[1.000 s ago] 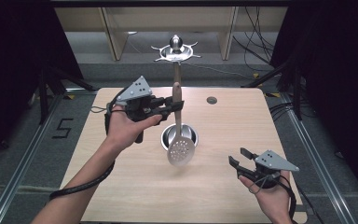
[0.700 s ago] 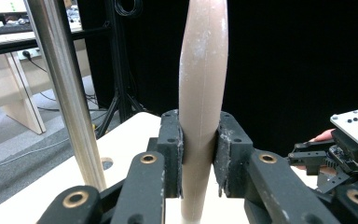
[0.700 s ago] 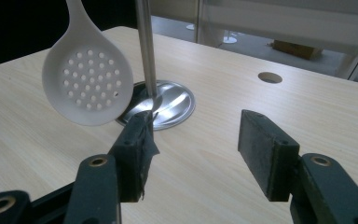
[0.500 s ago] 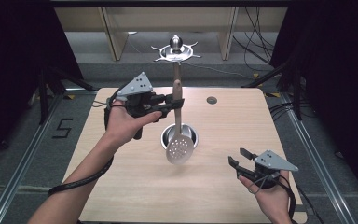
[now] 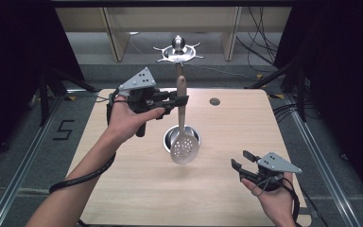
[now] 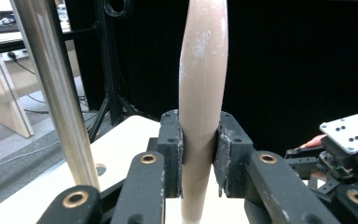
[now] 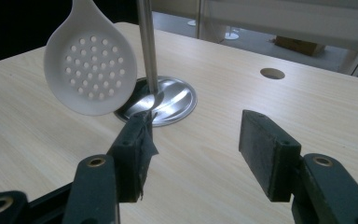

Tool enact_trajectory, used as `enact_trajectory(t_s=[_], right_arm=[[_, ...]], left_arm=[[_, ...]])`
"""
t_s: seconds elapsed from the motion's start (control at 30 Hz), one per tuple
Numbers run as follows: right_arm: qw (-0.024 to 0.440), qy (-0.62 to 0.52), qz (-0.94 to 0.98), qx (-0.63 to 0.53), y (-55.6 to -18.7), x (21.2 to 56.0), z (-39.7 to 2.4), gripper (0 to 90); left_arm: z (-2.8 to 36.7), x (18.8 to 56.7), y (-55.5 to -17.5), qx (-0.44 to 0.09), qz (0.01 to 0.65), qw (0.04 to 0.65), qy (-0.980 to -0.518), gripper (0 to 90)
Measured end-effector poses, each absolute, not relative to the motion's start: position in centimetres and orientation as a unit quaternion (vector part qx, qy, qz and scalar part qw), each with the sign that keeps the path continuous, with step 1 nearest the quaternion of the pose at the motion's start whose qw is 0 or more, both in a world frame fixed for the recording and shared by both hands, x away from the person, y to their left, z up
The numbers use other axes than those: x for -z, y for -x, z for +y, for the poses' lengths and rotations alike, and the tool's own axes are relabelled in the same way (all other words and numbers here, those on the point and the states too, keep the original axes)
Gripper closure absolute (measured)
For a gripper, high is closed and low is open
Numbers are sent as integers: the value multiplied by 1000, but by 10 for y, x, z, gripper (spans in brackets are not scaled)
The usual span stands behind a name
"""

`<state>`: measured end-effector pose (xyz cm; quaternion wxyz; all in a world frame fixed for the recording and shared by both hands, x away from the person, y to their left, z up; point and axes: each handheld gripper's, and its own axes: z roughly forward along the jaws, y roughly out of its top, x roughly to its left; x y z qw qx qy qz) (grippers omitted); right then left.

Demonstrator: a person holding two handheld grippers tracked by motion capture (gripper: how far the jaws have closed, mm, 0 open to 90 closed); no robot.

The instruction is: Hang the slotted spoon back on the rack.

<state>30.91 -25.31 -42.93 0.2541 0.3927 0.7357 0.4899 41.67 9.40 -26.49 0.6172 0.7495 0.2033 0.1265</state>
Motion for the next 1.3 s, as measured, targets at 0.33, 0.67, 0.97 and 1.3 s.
enact_trajectory(t_s=[0.33,0.67,0.97,1.3], right_arm=[[251,-398,734,-490,-309,430,-252,452],[247,-394,738,-488,-310,430,-252,451],[251,-396,735,-489,-310,430,-253,449],[237,-412,732,-487,-308,430,-251,446]], left_arm=[[93,260,-421,-124,202,618,-749,735],[91,254,-425,-120,202,623,-747,735],[89,248,-428,-114,202,627,-743,735],[91,247,-432,-107,209,631,-740,734]])
